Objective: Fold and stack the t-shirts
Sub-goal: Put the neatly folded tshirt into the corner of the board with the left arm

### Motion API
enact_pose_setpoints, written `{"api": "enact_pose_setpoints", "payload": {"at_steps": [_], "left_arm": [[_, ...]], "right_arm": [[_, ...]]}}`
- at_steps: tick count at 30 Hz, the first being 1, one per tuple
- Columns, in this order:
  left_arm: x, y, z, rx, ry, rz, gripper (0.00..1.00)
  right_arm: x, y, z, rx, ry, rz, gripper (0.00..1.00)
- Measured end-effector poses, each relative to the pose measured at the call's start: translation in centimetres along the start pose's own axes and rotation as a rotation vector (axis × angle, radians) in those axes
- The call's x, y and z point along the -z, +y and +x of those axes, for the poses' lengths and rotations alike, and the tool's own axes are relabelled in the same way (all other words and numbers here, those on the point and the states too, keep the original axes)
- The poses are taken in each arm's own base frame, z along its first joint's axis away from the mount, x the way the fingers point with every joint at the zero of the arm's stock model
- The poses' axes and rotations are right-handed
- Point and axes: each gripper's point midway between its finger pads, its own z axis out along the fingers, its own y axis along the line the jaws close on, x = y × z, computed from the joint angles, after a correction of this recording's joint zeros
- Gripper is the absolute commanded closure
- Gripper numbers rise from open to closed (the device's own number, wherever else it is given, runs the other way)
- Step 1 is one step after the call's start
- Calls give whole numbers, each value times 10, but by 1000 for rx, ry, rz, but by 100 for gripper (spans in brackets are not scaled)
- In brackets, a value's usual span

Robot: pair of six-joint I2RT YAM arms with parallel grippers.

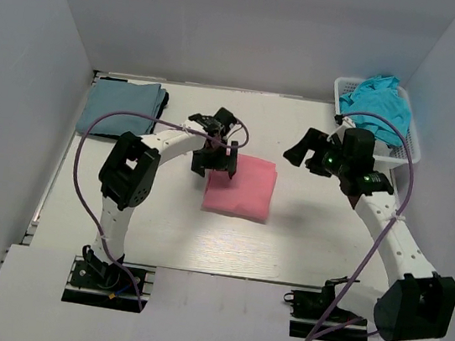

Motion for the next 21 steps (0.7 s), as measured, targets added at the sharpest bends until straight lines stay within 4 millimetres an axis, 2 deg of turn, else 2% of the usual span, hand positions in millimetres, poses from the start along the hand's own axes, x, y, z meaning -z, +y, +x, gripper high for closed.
{"api": "enact_pose_setpoints", "payload": {"at_steps": [3, 7, 11, 12, 13, 15, 17, 21], "left_arm": [[-13, 6, 21, -26, 40, -16, 0], [-18, 6, 21, -33, 32, -10, 0], [-21, 5, 19, -32, 22, -2, 17], [-22, 3, 18, -34, 15, 5, 27], [-22, 2, 18, -30, 7, 12, 31], [-23, 0, 18, -33, -19, 31, 37], [-23, -4, 21, -31, -46, 51, 37], [-25, -18, 23, -39, -87, 80, 53]], "right_arm": [[9, -6, 8, 2, 10, 34, 10], [22, -6, 15, 6, 8, 42, 10], [35, -5, 18, 20, -14, 49, 10], [38, -5, 17, 25, -23, 54, 10], [41, -6, 17, 29, -31, 61, 10], [46, -9, 17, 30, -52, 81, 10], [50, -16, 20, 11, -74, 114, 10], [58, -32, 29, -30, -103, 188, 10]]}}
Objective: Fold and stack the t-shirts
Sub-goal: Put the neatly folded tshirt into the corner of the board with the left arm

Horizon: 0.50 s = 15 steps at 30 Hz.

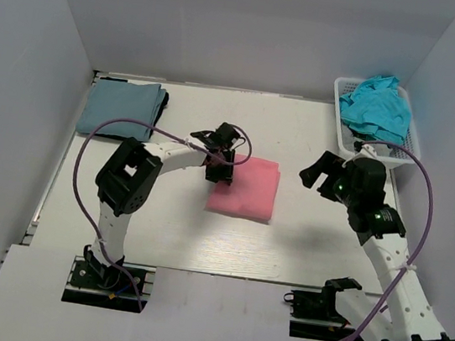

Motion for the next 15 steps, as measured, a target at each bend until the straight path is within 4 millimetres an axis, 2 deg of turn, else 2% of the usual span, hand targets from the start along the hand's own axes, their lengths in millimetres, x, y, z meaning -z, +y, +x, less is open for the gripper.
{"api": "enact_pose_setpoints", "payload": {"at_steps": [1, 3, 4, 9, 13, 15], "left_arm": [[-2, -3, 1, -4, -4, 1, 70], [-6, -10, -1, -4, -10, 3, 96], [-7, -12, -2, 1, -13, 5, 100], [-8, -13, -11, -28, -43, -39, 100], [1, 3, -21, -113, -88, -122, 100], [16, 14, -33, -170, -126, -162, 100]], "right_arm": [[2, -4, 0, -9, -10, 20, 10], [7, -11, -2, -20, -35, 58, 10], [10, -12, -5, -23, -53, 69, 10], [26, -23, -14, -40, -150, 124, 10], [31, -34, -9, -45, -166, 167, 10], [32, -40, -6, -45, -164, 193, 10]]}}
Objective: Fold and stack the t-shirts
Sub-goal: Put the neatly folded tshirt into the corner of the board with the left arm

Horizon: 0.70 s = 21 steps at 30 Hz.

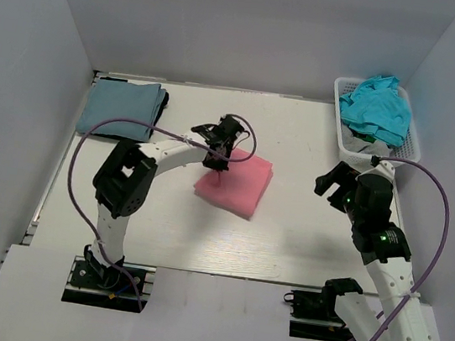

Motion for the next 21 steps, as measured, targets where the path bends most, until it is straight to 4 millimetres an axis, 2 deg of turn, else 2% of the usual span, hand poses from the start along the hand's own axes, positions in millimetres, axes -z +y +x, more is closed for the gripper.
{"api": "enact_pose_setpoints", "payload": {"at_steps": [4, 8, 11, 14, 18, 21], "left_arm": [[44, 24, -42, -98, -143, -39, 100], [103, 40, -91, -169, -321, -50, 100], [133, 56, -112, -210, -409, -85, 100], [142, 80, -128, -241, -444, -142, 100], [133, 118, -140, -278, -419, -219, 100], [129, 145, -158, -270, -403, -268, 100]], "right_arm": [[0, -7, 2, 3, 3, 33, 10], [0, -8, 2, 1, 0, 40, 10], [0, -8, 2, 1, 1, 40, 10], [-3, -9, 3, 0, 10, 45, 10], [-9, -8, 8, 2, 43, 53, 10], [-14, -4, 7, 1, 63, 49, 10]]}}
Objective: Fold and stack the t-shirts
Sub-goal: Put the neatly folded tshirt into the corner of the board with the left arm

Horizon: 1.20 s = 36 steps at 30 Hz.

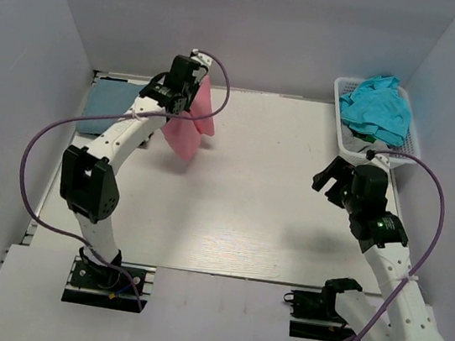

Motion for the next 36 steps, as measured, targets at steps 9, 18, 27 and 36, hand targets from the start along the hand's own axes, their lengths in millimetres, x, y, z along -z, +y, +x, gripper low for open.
{"api": "enact_pose_setpoints", "payload": {"at_steps": [9, 18, 27, 36], "left_arm": [[-48, 69, -13, 68, 49, -78, 100], [-73, 121, 8, 184, 127, -96, 100], [-72, 164, 24, 322, 134, -91, 100], [-79, 192, 67, 439, 199, -76, 100]], "right_arm": [[-16, 18, -2, -12, 60, -39, 10], [-36, 27, 7, -11, 142, -60, 10], [-45, 43, 4, -29, 163, -113, 10], [-48, 50, 9, -53, 193, -144, 10]]}}
